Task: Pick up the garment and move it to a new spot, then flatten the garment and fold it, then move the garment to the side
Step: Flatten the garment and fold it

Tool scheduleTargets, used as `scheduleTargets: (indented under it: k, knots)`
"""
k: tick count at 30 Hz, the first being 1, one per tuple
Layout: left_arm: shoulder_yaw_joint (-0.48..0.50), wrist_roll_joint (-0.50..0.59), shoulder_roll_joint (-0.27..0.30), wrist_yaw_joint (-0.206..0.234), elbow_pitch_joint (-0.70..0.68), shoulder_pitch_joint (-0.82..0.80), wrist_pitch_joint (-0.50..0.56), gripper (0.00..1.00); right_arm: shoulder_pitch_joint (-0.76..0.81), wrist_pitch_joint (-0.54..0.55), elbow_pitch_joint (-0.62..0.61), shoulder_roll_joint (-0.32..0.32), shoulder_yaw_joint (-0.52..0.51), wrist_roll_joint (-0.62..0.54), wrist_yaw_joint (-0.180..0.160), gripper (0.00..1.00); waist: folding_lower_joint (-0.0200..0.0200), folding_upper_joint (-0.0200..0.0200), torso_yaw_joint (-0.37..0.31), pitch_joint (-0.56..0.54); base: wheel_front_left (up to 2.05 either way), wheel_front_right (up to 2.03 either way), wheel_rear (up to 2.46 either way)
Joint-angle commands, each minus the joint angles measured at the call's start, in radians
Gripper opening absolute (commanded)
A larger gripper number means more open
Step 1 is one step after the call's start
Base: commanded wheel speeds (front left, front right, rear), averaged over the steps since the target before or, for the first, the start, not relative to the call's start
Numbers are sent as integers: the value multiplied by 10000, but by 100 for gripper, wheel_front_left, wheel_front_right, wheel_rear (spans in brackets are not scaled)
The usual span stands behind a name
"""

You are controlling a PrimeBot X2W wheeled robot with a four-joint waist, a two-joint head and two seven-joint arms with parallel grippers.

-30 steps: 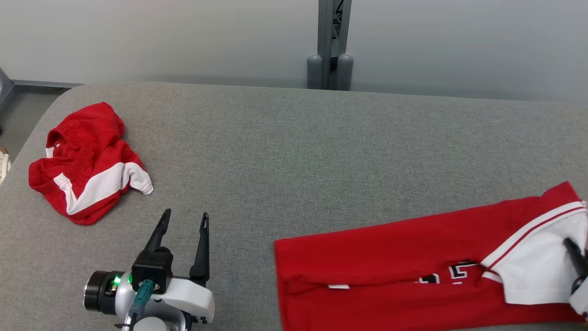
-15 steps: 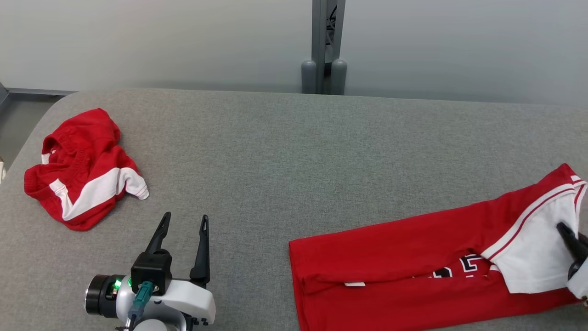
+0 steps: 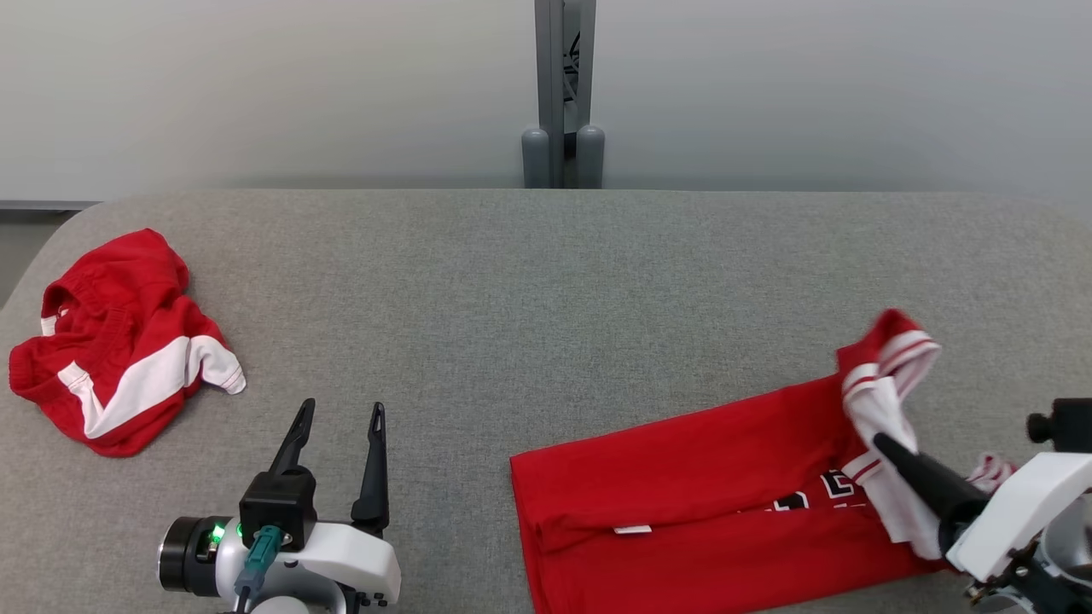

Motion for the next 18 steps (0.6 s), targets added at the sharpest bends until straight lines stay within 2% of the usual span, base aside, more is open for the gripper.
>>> scheduleTargets:
  k: [1, 5, 6, 9, 18]
  knots:
    - [-16, -72, 36, 60, 11, -30, -30, 100, 322, 194, -370, 350, -157, 548, 6, 0, 0, 0, -39, -11, 0, 0, 0]
    - [-3, -131, 37, 75, 5, -68, -30, 100, 646, 463, -1048, 1040, -304, 1337, 7, 0, 0, 0, -51, -16, 0, 0, 0]
    - [-3, -131, 37, 75, 5, -68, -30, 100, 646, 463, -1048, 1040, -304, 1337, 7, 0, 0, 0, -51, -16, 0, 0, 0]
    - [8, -145, 35, 79, -21, -32, -30, 100, 813, 593, -1409, 1572, -136, 1544, 9, 0, 0, 0, -42, 9, 0, 0, 0]
    - [-29, -91, 35, 73, 30, -72, -30, 100, 937, 417, -1370, 3333, 101, 2354, 13, 0, 0, 0, 287, 104, 0, 0, 0]
